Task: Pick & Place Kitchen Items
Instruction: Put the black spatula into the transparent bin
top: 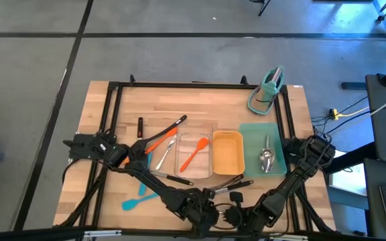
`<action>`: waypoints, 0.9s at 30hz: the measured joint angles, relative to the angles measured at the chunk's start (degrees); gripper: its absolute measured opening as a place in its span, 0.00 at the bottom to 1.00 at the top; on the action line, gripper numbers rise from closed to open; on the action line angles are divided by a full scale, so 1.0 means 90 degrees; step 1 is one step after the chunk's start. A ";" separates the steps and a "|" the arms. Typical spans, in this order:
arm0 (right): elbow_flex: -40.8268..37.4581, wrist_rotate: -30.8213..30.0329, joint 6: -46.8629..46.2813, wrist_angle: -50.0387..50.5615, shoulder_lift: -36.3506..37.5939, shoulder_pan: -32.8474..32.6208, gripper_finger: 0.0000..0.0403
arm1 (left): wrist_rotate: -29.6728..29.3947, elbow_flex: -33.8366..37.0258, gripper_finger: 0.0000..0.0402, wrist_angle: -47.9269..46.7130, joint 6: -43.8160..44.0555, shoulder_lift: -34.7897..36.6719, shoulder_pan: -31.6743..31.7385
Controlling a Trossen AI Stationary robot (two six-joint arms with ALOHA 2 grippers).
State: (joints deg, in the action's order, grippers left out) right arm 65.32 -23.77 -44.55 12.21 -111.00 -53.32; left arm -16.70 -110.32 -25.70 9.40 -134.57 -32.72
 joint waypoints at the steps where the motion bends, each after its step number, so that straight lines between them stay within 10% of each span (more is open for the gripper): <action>1: 0.0000 -0.0002 -0.0026 0.0080 0.0000 -0.0031 0.11 | 0.0025 0.0000 0.33 -0.0106 0.0046 0.0029 -0.0027; 11: 0.0000 -0.0489 -0.0689 0.0504 -0.0002 -0.0528 0.13 | -0.0437 0.0279 0.30 -0.0317 0.0421 0.0074 -0.0450; 17: 0.0000 -0.1172 -0.0884 0.0395 -0.0002 -0.0729 0.34 | -0.0755 0.0278 0.28 -0.0004 0.0116 0.0094 -0.0318; 27: 0.0000 -0.1313 -0.0849 0.0041 -0.0005 -0.0834 0.65 | 0.1319 0.1435 0.27 0.3037 -0.0429 0.0179 0.0205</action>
State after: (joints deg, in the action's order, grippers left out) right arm 65.32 -35.59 -52.19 12.58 -111.04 -60.82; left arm -4.83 -97.41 1.63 5.54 -132.97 -30.87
